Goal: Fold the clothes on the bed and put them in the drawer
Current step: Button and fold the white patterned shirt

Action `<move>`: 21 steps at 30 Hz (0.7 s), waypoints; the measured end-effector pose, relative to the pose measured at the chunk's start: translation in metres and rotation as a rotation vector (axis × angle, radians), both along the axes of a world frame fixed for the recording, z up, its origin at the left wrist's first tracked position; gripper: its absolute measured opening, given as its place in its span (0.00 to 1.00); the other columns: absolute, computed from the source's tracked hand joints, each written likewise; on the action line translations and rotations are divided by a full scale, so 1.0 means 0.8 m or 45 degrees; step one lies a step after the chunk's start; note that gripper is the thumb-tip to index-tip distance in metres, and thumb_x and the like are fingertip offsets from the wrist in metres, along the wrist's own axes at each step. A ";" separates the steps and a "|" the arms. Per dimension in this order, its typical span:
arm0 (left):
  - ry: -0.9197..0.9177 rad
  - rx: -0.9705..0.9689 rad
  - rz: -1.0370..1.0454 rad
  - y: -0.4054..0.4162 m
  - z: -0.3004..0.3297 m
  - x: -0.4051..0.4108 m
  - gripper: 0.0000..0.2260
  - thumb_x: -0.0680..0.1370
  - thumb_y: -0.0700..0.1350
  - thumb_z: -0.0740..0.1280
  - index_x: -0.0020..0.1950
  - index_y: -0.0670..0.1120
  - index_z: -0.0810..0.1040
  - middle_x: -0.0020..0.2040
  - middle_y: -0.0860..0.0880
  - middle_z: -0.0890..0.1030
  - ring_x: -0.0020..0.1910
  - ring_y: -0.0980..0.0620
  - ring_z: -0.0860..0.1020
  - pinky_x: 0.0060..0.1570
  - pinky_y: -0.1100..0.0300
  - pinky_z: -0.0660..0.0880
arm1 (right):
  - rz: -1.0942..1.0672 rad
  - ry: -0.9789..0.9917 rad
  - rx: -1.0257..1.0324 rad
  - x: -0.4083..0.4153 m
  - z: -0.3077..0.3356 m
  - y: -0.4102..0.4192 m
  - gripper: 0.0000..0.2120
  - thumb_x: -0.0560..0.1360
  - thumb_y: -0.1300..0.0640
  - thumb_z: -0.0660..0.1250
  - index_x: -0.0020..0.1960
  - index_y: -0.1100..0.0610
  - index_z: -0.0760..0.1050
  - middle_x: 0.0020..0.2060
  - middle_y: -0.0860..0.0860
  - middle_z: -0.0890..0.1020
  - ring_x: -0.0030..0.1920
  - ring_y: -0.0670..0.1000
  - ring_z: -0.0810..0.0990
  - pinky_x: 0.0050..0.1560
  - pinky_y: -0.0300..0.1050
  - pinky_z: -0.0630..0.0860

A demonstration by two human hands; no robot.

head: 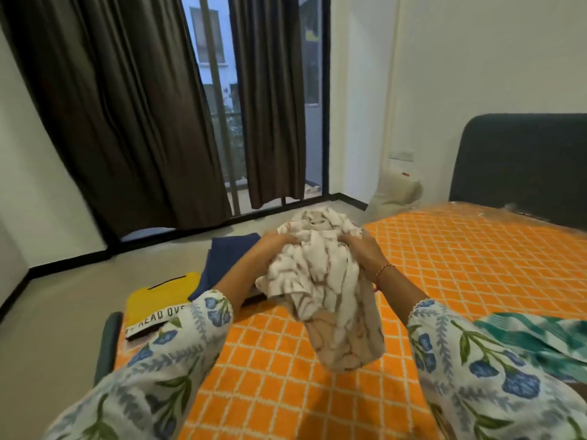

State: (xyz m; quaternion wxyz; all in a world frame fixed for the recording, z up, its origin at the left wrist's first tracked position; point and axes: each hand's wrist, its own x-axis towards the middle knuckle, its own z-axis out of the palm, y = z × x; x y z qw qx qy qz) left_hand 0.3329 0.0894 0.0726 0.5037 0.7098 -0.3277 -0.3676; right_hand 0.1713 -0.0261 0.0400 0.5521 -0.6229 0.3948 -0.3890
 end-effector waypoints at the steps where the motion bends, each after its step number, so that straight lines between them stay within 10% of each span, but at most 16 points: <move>1: 0.074 0.027 0.054 -0.006 0.003 0.004 0.27 0.69 0.45 0.74 0.66 0.42 0.72 0.58 0.41 0.79 0.55 0.41 0.78 0.60 0.45 0.74 | 0.019 0.076 -0.111 0.002 0.005 0.007 0.11 0.73 0.55 0.67 0.55 0.53 0.76 0.58 0.55 0.80 0.59 0.58 0.78 0.61 0.56 0.73; 7: 0.129 0.074 0.176 -0.018 0.041 -0.018 0.18 0.77 0.40 0.65 0.67 0.38 0.72 0.62 0.40 0.76 0.57 0.43 0.76 0.53 0.54 0.76 | -0.133 0.908 -0.635 -0.002 0.048 0.030 0.27 0.77 0.37 0.55 0.64 0.57 0.74 0.63 0.57 0.76 0.63 0.60 0.73 0.60 0.50 0.69; 9: 0.100 0.056 0.115 -0.021 0.056 -0.028 0.14 0.81 0.40 0.58 0.65 0.37 0.71 0.59 0.42 0.75 0.52 0.47 0.74 0.52 0.56 0.73 | -0.207 0.709 -0.817 -0.007 0.064 0.041 0.25 0.78 0.39 0.57 0.59 0.58 0.76 0.56 0.57 0.79 0.58 0.57 0.76 0.55 0.50 0.72; 13: 0.321 -0.060 0.078 -0.024 0.069 -0.043 0.11 0.81 0.44 0.58 0.41 0.43 0.71 0.38 0.46 0.72 0.35 0.50 0.71 0.38 0.59 0.71 | 0.553 0.375 -0.972 -0.022 0.086 0.075 0.16 0.73 0.52 0.71 0.59 0.54 0.77 0.49 0.48 0.80 0.49 0.46 0.77 0.47 0.38 0.74; 17: 0.459 -0.018 0.033 -0.024 0.074 -0.040 0.26 0.78 0.61 0.60 0.57 0.38 0.75 0.54 0.42 0.80 0.55 0.42 0.78 0.54 0.52 0.75 | 0.219 0.300 -1.149 -0.018 0.079 0.038 0.06 0.74 0.58 0.67 0.41 0.60 0.78 0.34 0.50 0.79 0.37 0.52 0.76 0.38 0.49 0.71; 21: -0.117 0.125 -0.076 -0.012 0.091 -0.055 0.33 0.72 0.71 0.59 0.62 0.46 0.72 0.57 0.40 0.78 0.52 0.43 0.79 0.45 0.53 0.78 | 0.085 0.195 -0.810 -0.017 0.098 0.012 0.19 0.79 0.52 0.63 0.38 0.67 0.77 0.31 0.56 0.76 0.35 0.50 0.72 0.35 0.44 0.65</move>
